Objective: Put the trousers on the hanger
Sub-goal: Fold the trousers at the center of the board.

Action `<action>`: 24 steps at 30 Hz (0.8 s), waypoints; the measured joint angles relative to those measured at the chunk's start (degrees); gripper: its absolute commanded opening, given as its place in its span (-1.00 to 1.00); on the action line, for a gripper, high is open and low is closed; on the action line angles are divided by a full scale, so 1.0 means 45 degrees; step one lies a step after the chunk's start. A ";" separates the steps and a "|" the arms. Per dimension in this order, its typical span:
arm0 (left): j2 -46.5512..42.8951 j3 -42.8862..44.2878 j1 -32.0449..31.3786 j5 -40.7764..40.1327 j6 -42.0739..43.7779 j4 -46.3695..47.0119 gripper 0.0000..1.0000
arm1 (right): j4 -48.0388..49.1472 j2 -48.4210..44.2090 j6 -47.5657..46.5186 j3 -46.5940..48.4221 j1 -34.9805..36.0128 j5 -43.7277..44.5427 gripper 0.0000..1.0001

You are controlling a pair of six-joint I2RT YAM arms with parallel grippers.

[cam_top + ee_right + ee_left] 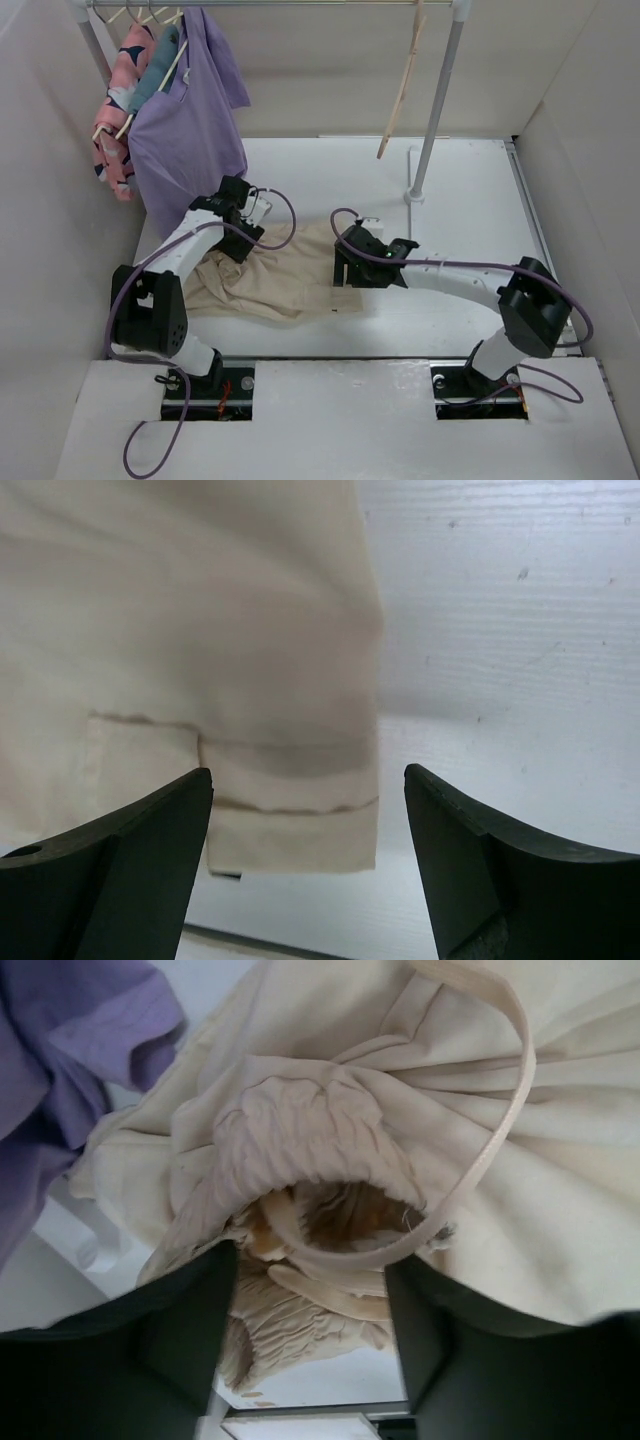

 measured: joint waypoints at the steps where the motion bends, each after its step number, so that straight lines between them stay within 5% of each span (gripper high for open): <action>1: 0.0126 0.0005 0.0029 0.0136 0.0029 0.0010 -0.02 | 0.0029 0.0262 0.0024 0.0112 -0.0170 -0.0049 0.65; 7: 0.0612 0.0000 0.0107 0.0563 0.0369 0.0034 -1.00 | 0.0287 0.1394 0.0151 0.0282 -0.1224 -0.0321 0.65; 16: 0.0656 -0.0364 0.0758 0.0223 0.1025 0.0253 -1.00 | 0.0918 0.3492 -0.0010 0.1690 -0.2200 -0.0860 0.56; 18: 0.0651 -0.0389 0.0806 0.0155 0.1064 0.0238 -1.00 | 0.1258 0.3526 0.0010 0.1647 -0.2152 -0.0962 0.38; 22: 0.0593 -0.0389 0.0787 0.0107 0.1137 0.0214 -1.00 | 0.2467 0.3415 0.0233 0.1083 -0.2152 -0.1530 -0.41; 24: 0.0476 -0.0389 0.0787 0.0087 0.1161 0.0175 -1.00 | 0.3133 0.3347 0.0423 0.0680 -0.2157 -0.1846 -0.65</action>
